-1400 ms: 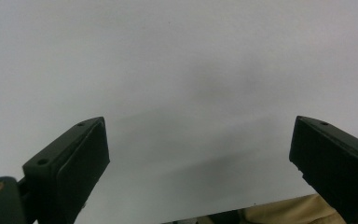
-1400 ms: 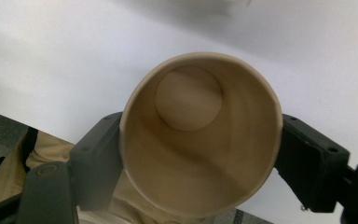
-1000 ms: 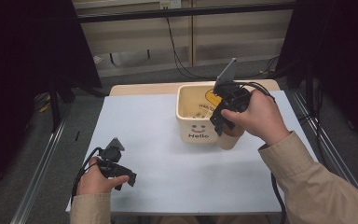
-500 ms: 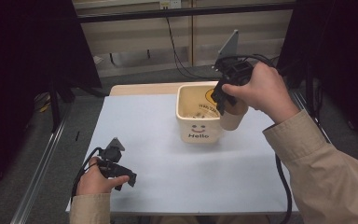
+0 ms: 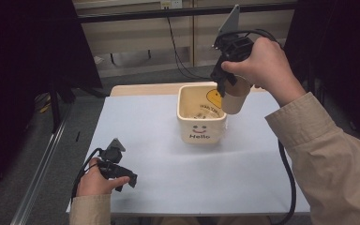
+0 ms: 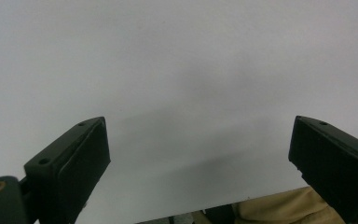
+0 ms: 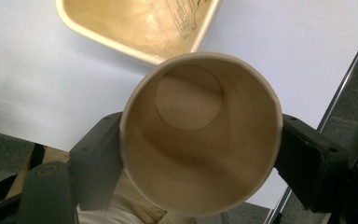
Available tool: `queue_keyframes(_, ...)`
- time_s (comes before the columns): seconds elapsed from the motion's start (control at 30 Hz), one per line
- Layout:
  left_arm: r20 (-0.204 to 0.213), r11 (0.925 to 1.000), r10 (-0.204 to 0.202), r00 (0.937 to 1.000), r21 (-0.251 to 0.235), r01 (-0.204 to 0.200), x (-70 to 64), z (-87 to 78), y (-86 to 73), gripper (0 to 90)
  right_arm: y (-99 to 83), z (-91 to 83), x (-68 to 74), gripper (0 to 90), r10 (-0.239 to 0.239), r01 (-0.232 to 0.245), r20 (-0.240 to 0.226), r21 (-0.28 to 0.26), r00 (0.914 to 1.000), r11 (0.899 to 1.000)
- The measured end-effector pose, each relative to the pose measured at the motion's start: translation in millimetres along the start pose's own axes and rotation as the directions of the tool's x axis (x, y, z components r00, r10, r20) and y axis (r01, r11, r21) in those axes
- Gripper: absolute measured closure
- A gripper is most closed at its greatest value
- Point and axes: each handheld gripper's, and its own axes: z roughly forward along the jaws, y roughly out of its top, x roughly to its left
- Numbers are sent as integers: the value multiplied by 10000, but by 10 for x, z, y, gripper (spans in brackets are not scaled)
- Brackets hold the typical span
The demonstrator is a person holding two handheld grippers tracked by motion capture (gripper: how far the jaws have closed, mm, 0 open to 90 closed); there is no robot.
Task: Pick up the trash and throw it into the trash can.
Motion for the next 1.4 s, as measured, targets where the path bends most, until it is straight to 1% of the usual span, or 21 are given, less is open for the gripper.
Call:
queue_keyframes(0.13, -33, 9999, 124, 9999, -18, -124, 12, 0, -1, 51, 54, -53, -33, 219, 123, -122, 167, -15, 9998, 9999)
queue_keyframes(0.3, 36, 10000, -19, 10000, -40, 19, -2, 9, -3, 51, 122, -40, -52, 220, 287, -287, 241, 7, 9993, 9996)
queue_keyframes(0.33, 32, 10000, -18, 10000, -41, 18, -3, 9, -1, 51, 136, -32, -55, 220, 229, -230, 222, 42, 9995, 9997)
queue_keyframes(0.4, 60, 10000, -9, 10000, 0, 9, -9, 8, 1, 51, 162, -12, -39, 219, 278, -278, 219, 18, 9994, 9996)
queue_keyframes(0.5, 23, 9999, -29, 10000, -113, 29, -10, 8, 2, 51, 228, 32, 0, 218, 221, -221, 249, 4, 9994, 9998)
queue_keyframes(0.53, 26, 9999, 49, 10000, -95, -49, -2, 3, 4, 51, 244, 46, 7, 217, 173, -173, 247, -34, 9995, 9998)
queue_keyframes(0.6, 46, 10000, 6, 10000, -94, -5, -4, 5, 2, 51, 298, 76, 41, 217, 276, -274, 200, -129, 9994, 9995)
queue_keyframes(0.63, 8, 10000, 2, 10000, -89, -2, -3, 7, 2, 51, 323, 92, 54, 217, 266, -264, 246, -77, 9993, 9996)
queue_keyframes(0.67, 17, 10000, -22, 10000, -63, 22, -8, 8, 1, 51, 370, 119, 81, 217, 215, -214, 167, -22, 9996, 9998)
queue_keyframes(0.8, 30, 10000, -26, 10000, -73, 26, -9, 13, 2, 51, 452, 148, 124, 217, 122, -122, 185, 20, 9998, 9999)
queue_keyframes(0.83, -59, 10000, 52, 10000, -73, -52, -2, 12, 2, 51, 469, 151, 131, 217, 136, -136, 154, -22, 9998, 9999)
queue_keyframes(0.87, 4, 10000, 38, 10000, -45, -38, -1, 11, 1, 51, 501, 153, 144, 217, 106, -105, 175, -57, 9998, 9999)
queue_keyframes(0.93, -31, 10000, 36, 10000, -34, -36, -2, 15, 0, 51, 530, 155, 163, 217, 107, -105, 206, -84, 9997, 9999)
queue_keyframes(0.97, 30, 10000, 29, 10000, -37, -29, 0, 15, -1, 51, 554, 154, 171, 217, 69, -67, 143, -137, 9999, 9999)
queue_keyframes(1.1, 51, 10000, -12, 10000, 10, 11, 12, 5, -7, 51, 611, 160, 194, 217, 68, -66, 131, -191, 9999, 9998)
queue_keyframes(1.17, 35, 10000, -27, 10000, -95, 27, 18, 5, -13, 52, 635, 165, 196, 217, 101, -99, 116, -199, 9999, 9998)
queue_keyframes(1.23, 113, 9999, -132, 9998, -84, 133, 14, 3, -17, 51, 660, 180, 199, 216, 102, -99, 132, -197, 9999, 9998)
queue_keyframes(1.3, 86, 9998, -161, 9998, -96, 162, 12, 8, -19, 51, 675, 196, 201, 215, 72, -69, 170, -229, 9998, 9997)
queue_keyframes(1.33, 98, 9998, -164, 9998, -90, 165, 14, 11, -19, 51, 683, 205, 209, 215, 128, -124, 158, -232, 9998, 9997)
queue_keyframes(1.37, 80, 9998, -163, 9998, -90, 164, 14, 13, -19, 51, 690, 213, 207, 215, 15, -11, 170, -249, 9999, 9997)
queue_keyframes(1.4, 78, 9999, -97, 9999, -74, 98, 16, 12, -18, 51, 697, 223, 214, 214, 32, -28, 152, -240, 9999, 9997)
